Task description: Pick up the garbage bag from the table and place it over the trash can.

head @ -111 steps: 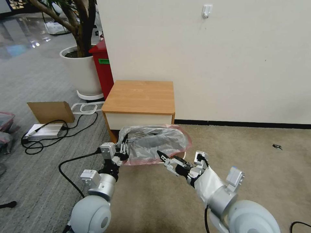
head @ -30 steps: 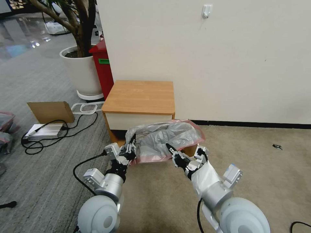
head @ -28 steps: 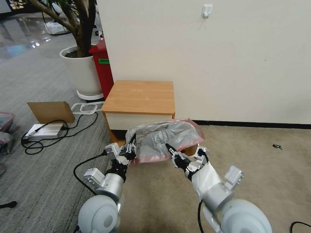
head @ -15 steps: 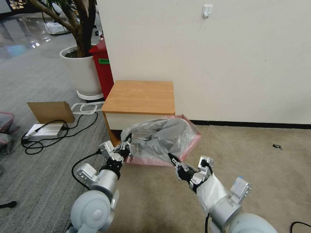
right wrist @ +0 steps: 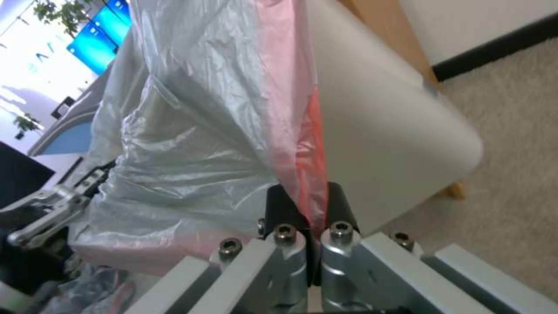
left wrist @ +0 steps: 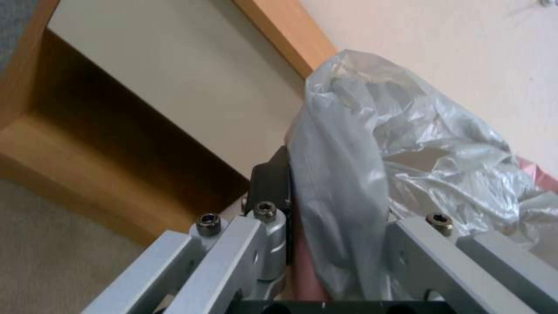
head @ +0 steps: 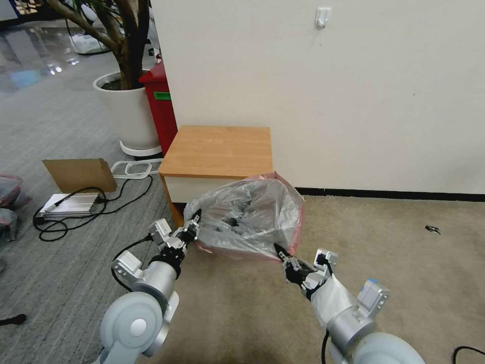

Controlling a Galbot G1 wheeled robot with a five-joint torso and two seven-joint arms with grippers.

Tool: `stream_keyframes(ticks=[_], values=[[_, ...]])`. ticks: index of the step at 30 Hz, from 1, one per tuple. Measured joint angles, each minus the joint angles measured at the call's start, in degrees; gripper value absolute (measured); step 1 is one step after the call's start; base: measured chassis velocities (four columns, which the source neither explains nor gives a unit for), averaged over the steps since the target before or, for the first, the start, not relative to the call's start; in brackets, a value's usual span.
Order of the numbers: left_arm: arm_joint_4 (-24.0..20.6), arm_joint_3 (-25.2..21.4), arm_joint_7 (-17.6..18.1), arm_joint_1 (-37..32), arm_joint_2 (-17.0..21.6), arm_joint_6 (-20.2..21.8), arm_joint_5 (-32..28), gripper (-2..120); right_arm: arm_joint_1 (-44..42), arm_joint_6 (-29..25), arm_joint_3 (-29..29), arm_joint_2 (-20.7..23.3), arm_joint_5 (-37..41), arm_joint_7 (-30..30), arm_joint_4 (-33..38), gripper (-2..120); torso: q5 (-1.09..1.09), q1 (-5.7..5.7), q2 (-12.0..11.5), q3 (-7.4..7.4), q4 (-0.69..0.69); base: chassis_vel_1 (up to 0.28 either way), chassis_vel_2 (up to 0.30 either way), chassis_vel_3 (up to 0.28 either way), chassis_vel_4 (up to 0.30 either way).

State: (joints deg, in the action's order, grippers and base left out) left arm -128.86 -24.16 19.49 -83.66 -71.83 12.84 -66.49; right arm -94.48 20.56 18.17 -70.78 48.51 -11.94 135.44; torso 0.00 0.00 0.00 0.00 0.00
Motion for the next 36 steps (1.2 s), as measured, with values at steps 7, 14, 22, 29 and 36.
stream_keyframes(ticks=[7,14,22,29,36], values=[[0.8,-0.49,-0.01,0.14,-0.18,0.31,-0.62,11,-1.37,-1.8,2.16,-0.25,-3.23,5.76,0.2,8,0.0,0.0,0.0,0.0,0.0,0.0,0.0,0.0,0.0],[3.9,-1.1,0.51,1.17,-0.42,-0.2,0.32,11,-7.85,-5.67,4.35,-1.58,-5.52,12.15,3.48,33,0.0,0.0,0.0,0.0,-0.01,0.0,0.0,0.0,0.0],[5.5,-1.4,0.66,1.04,-0.17,-0.25,0.87,11,-9.52,-10.47,7.41,-2.86,-4.95,17.17,5.06,60,-0.02,0.0,0.0,-0.01,-0.02,0.0,0.0,0.0,0.0],[4.39,-0.35,-0.21,-0.24,-0.21,0.03,2.37,11,7.37,-10.79,6.03,-5.82,-6.3,12.71,-4.48,88,0.01,0.0,0.0,0.0,0.0,0.0,0.0,0.0,0.0],[3.73,0.48,-0.51,-0.21,-0.3,0.18,2.54,11,11.5,-11.06,5.08,-8.33,-6.86,10.37,-10.48,100,0.0,0.0,0.0,0.0,0.0,0.0,0.0,0.0,0.0]])
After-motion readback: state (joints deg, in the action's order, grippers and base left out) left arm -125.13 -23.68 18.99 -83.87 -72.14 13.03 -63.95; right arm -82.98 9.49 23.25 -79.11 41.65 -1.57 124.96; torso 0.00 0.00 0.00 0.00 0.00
